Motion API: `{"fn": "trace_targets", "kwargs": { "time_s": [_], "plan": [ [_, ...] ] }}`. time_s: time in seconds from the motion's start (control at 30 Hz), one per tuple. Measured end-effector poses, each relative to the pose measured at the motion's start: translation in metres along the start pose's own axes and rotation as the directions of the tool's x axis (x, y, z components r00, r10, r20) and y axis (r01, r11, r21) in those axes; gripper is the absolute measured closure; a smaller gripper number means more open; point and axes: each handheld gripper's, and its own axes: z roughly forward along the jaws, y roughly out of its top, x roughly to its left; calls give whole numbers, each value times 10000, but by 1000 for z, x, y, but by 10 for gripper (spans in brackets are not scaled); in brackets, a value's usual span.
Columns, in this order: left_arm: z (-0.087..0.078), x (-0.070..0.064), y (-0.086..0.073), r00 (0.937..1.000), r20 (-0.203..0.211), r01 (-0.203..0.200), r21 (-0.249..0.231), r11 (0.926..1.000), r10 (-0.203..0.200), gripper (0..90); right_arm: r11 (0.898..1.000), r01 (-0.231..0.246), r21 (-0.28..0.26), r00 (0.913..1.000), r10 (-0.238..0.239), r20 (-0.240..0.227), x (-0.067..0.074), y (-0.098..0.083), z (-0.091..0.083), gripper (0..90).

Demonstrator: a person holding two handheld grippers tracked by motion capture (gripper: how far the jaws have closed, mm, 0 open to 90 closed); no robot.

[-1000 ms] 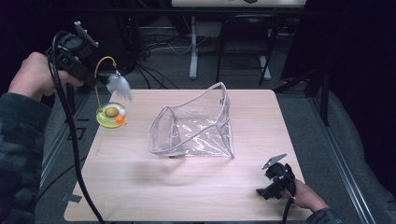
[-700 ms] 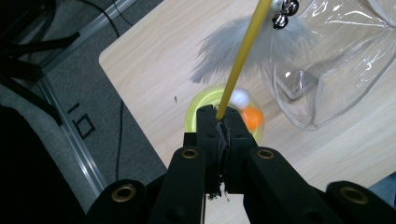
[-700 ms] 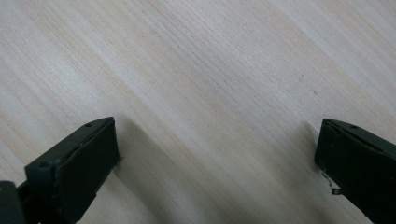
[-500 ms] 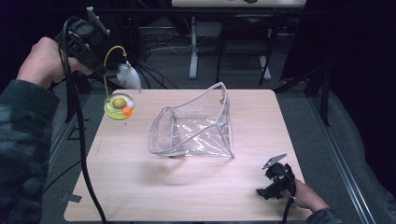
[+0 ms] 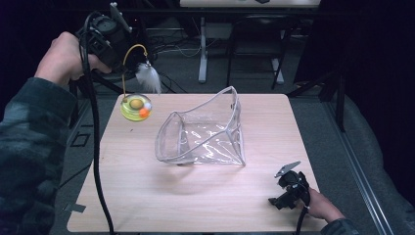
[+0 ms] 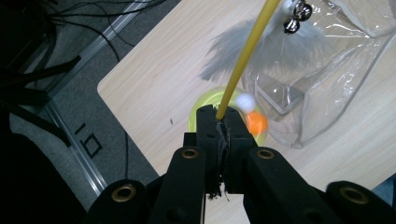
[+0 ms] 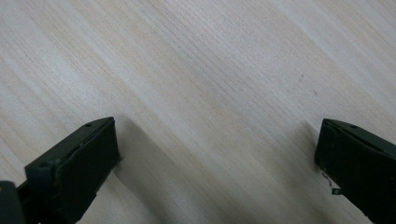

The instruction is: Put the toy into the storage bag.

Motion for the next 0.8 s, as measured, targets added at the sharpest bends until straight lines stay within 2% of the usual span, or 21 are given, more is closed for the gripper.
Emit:
{"fn": "trace_targets", "kwargs": {
  "time_s": [0.27,0.3,0.37,0.57,0.8],
  "plan": [
    [-4,-15,13,9986,31,-535,-133,9985,536,883,10000,0,2,10000,0,-1,0,0,0,0],
    [-4,-20,17,9971,32,-755,-159,9970,756,883,10000,12,-16,10000,-12,-1,0,0,0,0],
    [-4,-25,21,9954,53,-952,-149,9953,953,883,10000,2,-4,10000,-2,-1,0,0,0,0],
    [-3,-36,31,9918,202,-1258,-244,9918,1263,883,10000,-1,-7,10000,1,7,0,0,0,0],
    [7,-52,47,9832,522,-1734,-304,9844,1748,883,10000,-34,-45,10000,34,26,0,0,0,0]
  ]
}}
